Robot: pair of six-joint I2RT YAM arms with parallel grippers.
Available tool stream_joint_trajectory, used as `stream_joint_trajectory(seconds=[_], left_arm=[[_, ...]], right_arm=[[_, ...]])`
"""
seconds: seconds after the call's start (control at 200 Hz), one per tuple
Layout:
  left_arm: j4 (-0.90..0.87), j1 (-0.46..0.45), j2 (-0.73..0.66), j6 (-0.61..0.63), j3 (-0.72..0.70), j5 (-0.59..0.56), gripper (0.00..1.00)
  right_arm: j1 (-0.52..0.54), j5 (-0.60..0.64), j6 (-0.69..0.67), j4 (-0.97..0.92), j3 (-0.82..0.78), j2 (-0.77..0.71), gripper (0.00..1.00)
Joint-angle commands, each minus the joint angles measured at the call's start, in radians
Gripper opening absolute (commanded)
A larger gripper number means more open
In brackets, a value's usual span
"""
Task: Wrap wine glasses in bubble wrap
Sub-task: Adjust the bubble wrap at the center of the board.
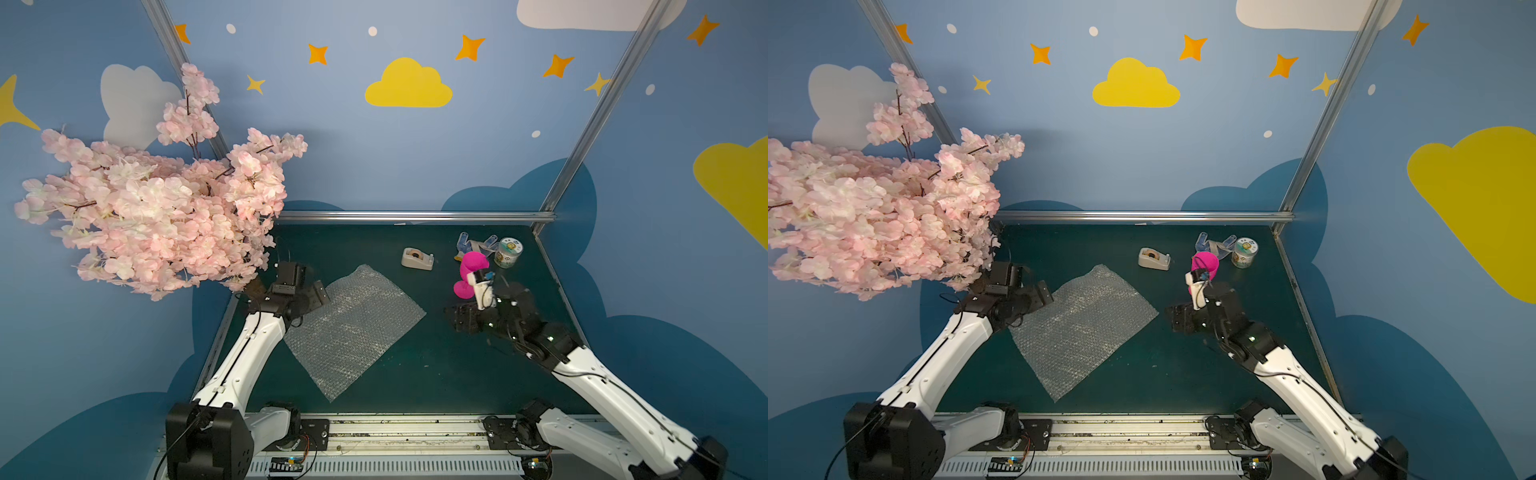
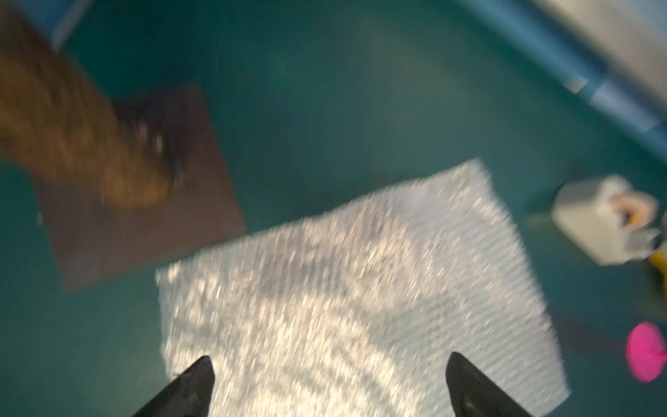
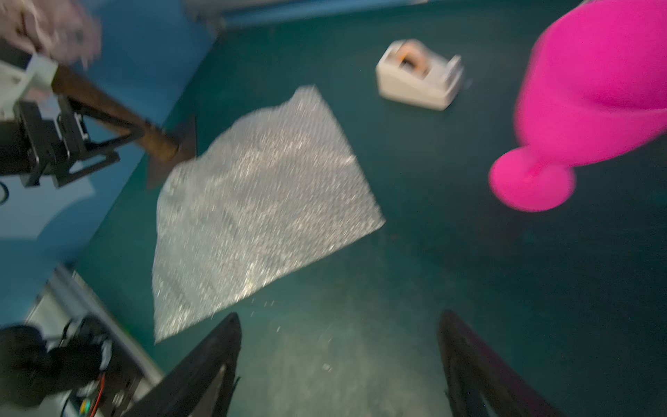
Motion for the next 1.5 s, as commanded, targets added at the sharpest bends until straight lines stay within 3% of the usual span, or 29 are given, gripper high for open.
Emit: stream_joint_trajectory(seconds=[0.0,0.065,0.145,0.26,0.411,0.636,0.806,0.926,1.116,1.227,1.307,1.492], left_arm=[[-0.278,-0.013,-0.045,-0.088,-0.035,0.026,1.00],[-0.292,-0.020,-0.064,-0.094,-0.062,0.059,1.00],[-0.279,-0.032,-0.084,-0.108,-0.087,0.091,0.99],[-0.266,-0.047,-0.057,-0.111,-0.074,0.100,0.99],[-0.281,-0.065,-0.005,-0.079,-0.004,0.075,0.99],[-0.278,-0.065,0.007,-0.051,0.029,0.078,0.98],[-0.286,-0.065,0.019,-0.035,0.057,0.071,0.98],[-0.293,-0.065,0.019,-0.027,0.080,0.058,0.98],[-0.276,-0.066,0.022,-0.021,0.098,0.045,0.98],[-0.267,-0.065,0.034,-0.016,0.101,0.047,0.98],[-0.270,-0.068,0.042,-0.004,0.108,0.059,0.98],[-0.288,-0.146,0.075,-0.021,0.104,0.082,0.98]], right_arm=[[0.067,-0.102,-0.006,-0.085,0.148,0.249,0.82],[0.057,-0.102,0.010,-0.137,0.261,0.415,0.80],[0.044,-0.101,-0.130,-0.240,0.442,0.618,0.78],[0.034,-0.038,-0.202,-0.333,0.628,0.830,0.75],[-0.019,-0.049,-0.262,-0.364,0.749,1.001,0.77],[-0.063,-0.095,-0.355,-0.405,0.843,1.145,0.76],[-0.062,-0.125,-0.352,-0.392,0.856,1.196,0.70],[-0.052,-0.144,-0.344,-0.390,0.837,1.190,0.51],[-0.032,-0.114,-0.289,-0.343,0.733,1.139,0.32],[-0.010,-0.071,-0.247,-0.304,0.671,1.128,0.11],[-0.005,-0.045,-0.196,-0.294,0.631,1.094,0.01],[-0.006,0.046,0.077,-0.266,0.411,0.867,0.00]])
